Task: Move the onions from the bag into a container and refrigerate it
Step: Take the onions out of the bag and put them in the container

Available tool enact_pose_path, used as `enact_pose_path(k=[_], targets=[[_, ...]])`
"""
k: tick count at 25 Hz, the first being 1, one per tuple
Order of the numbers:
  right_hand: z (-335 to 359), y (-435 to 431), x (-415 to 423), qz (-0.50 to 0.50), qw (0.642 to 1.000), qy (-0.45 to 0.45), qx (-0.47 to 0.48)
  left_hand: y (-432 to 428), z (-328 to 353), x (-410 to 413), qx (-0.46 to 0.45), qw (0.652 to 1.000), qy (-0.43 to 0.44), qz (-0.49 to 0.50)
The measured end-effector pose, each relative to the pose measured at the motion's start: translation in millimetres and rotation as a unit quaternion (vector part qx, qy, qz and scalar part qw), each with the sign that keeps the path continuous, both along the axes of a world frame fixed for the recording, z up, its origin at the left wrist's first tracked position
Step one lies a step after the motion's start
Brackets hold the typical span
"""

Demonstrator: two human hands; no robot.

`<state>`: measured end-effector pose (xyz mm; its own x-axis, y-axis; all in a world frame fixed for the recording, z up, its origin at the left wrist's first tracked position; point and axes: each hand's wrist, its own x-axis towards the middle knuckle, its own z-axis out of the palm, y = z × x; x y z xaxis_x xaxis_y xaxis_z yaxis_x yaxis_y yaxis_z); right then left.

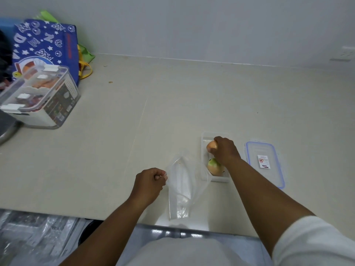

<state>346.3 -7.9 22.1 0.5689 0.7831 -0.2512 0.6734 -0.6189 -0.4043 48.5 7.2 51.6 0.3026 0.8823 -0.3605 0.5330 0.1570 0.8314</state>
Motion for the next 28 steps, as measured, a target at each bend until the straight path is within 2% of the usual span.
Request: enact_pose_path(k=[3,5,6,8,10,12,14,16,20,22,26,28], targets=[[-14.2,2.5,4.6,0.015,0.999,0.008,-0.050,0.2,0.4,-0.7,-0.001,1.000,0.002,0.001],[-14.3,-2.7,1.5,0.018,0.999,0.005,-0.045,1.2,0.5,-1.5,-0.003,1.000,0.001,0.003],[-10.1,-8.0,-3.6,0.018,1.000,-0.001,-0.010,2.0,0.2,-2.0,-0.006,1.000,0.000,0.005],[0.4,-26.1,-21.4,0.029,0.992,-0.029,0.123,3.5,-0.3,-3.7,-0.011,1.000,-0.004,0.008],[6.8,-53.2,-47.9,0.052,0.962,-0.057,0.261,5.7,-2.6,-7.5,-0.023,0.999,-0.011,0.020],[5.6,-81.3,-78.6,0.080,0.945,-0.033,0.314,7.6,-4.5,-13.5,-0.035,0.999,-0.014,0.034],[0.7,-96.8,-107.7,0.113,0.945,0.042,0.305,10.0,-7.5,-20.2,-0.037,0.998,-0.016,0.047],[-2.5,-98.0,-132.5,0.169,0.950,0.084,0.249,12.3,-8.7,-25.2,-0.048,0.996,-0.035,0.069],[-11.6,-73.6,-163.4,0.340,0.933,-0.015,0.118,12.6,-11.4,-35.2,-0.084,0.994,-0.049,0.045],[-17.3,-65.0,-172.3,0.381,0.920,-0.039,0.079,13.4,-19.7,-39.7,-0.056,0.998,-0.022,0.033],[-25.8,-72.2,-174.3,0.306,0.941,-0.044,0.140,17.2,-36.2,-57.5,0.001,0.995,0.086,0.049],[-34.5,-81.3,-171.0,0.282,0.948,-0.074,0.130,10.9,-41.8,-69.0,0.112,0.986,0.126,-0.009]])
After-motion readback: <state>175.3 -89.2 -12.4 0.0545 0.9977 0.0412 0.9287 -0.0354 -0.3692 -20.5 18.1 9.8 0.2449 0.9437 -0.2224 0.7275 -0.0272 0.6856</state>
